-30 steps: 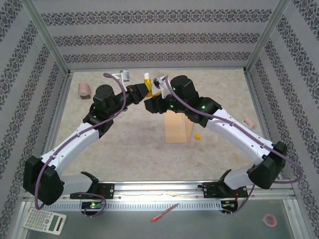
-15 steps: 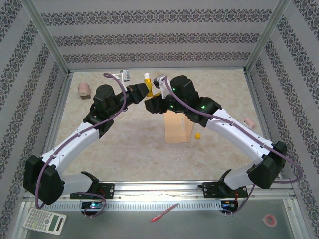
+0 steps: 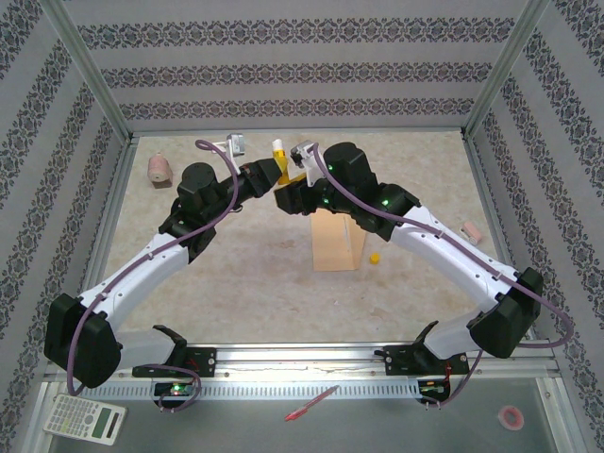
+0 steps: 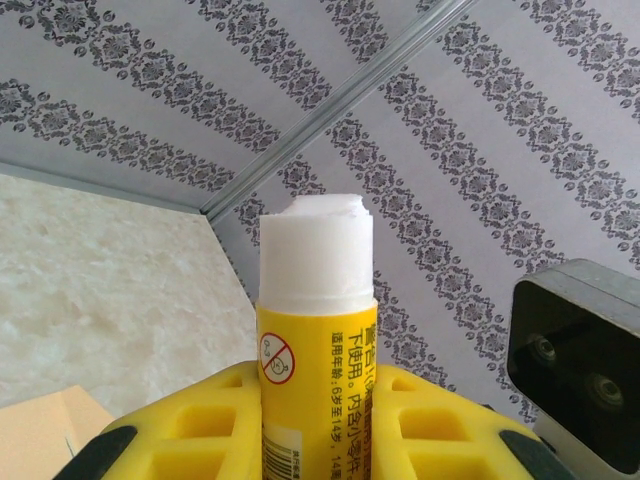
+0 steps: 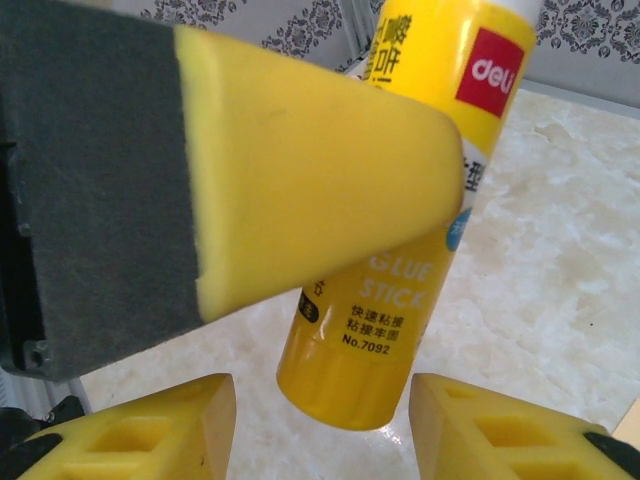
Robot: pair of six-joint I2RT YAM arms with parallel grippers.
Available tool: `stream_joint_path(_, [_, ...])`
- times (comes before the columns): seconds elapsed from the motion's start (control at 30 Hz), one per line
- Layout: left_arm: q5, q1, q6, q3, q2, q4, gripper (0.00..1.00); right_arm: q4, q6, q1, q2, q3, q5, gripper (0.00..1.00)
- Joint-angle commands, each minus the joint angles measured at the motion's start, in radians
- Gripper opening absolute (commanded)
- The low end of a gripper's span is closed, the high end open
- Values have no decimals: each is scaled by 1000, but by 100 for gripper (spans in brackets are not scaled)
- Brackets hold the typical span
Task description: Place the letter into the envelope and seal it
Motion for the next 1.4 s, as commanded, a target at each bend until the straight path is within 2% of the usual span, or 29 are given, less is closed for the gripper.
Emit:
stream_joint_path(0.0, [10,-7,-39,-12,-19,86,0,14,-21,-6,23,30,-19,48])
stream_joint_path(0.27, [35,-8,-79,-17,-12,116,0,27,-31,-7,37,39,-13,44])
stream_joint_path(0.63, [94,-7,-64,-21,-16,93,0,21,-77,-8,25,56,12,44])
stream_joint_path(0.9, [160,-7,-49,-7,-11,93,0,11,-98,-12,14,59,-24,22])
stream_joint_path(1.13, [222,-8,-32,-1,-16,159,0,33,-59,-49,-34,40,-153,16])
stream_joint_path(1.37, [329,-7,-62,-7,-6,345,0,165,102,-144,-102,-4,-463,15])
